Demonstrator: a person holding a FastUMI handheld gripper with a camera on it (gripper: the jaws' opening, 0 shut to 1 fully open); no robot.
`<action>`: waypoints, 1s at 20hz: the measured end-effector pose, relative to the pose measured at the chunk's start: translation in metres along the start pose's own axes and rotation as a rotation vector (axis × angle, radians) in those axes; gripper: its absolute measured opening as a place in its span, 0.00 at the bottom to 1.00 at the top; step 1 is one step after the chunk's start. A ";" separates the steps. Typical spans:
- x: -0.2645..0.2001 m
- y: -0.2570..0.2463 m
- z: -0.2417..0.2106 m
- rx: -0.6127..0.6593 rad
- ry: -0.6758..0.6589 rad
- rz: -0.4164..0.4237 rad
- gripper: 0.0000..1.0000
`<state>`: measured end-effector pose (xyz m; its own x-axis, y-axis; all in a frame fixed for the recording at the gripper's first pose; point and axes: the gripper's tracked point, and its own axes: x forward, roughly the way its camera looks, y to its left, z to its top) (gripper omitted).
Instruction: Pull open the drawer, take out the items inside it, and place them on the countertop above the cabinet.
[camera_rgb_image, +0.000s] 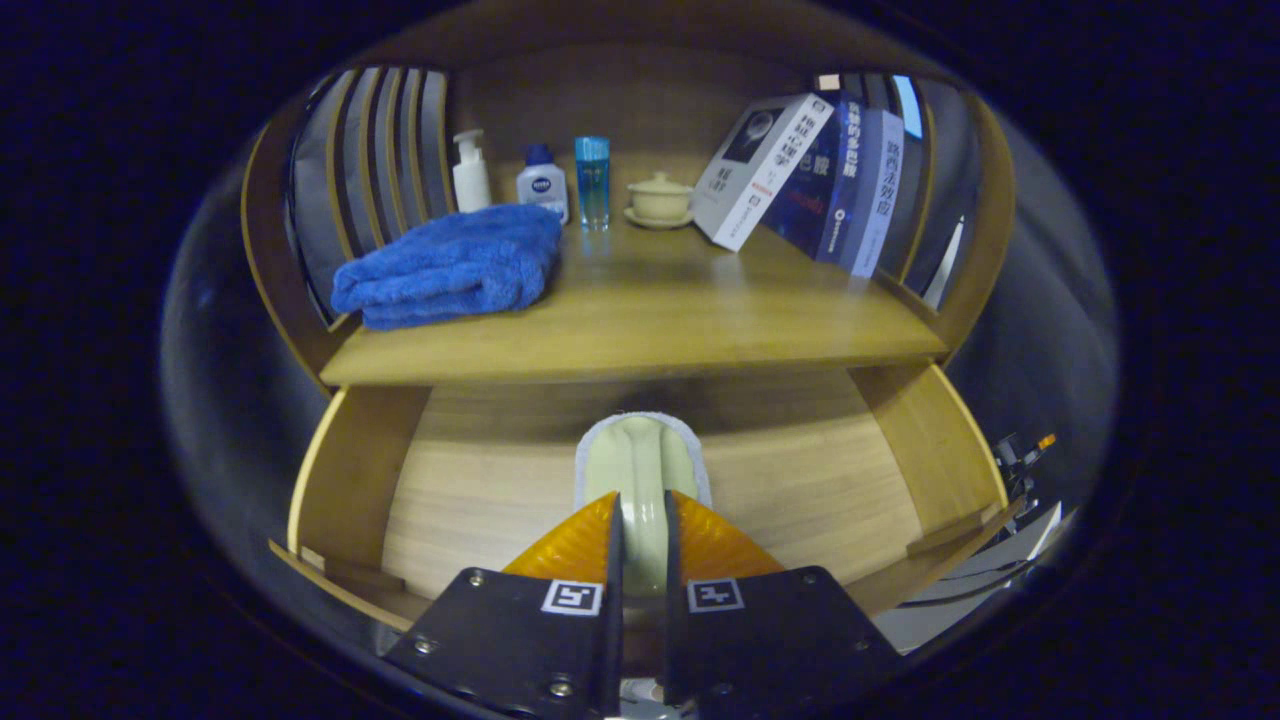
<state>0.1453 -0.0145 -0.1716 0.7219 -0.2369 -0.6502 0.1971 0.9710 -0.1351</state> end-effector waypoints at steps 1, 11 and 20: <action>-0.007 -0.003 0.007 0.002 -0.016 -0.008 0.17; -0.010 -0.007 0.085 0.030 -0.144 -0.003 0.17; 0.047 0.000 0.124 0.030 -0.131 0.030 0.17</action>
<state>0.2613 -0.0298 -0.1090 0.8077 -0.2118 -0.5502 0.1925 0.9768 -0.0934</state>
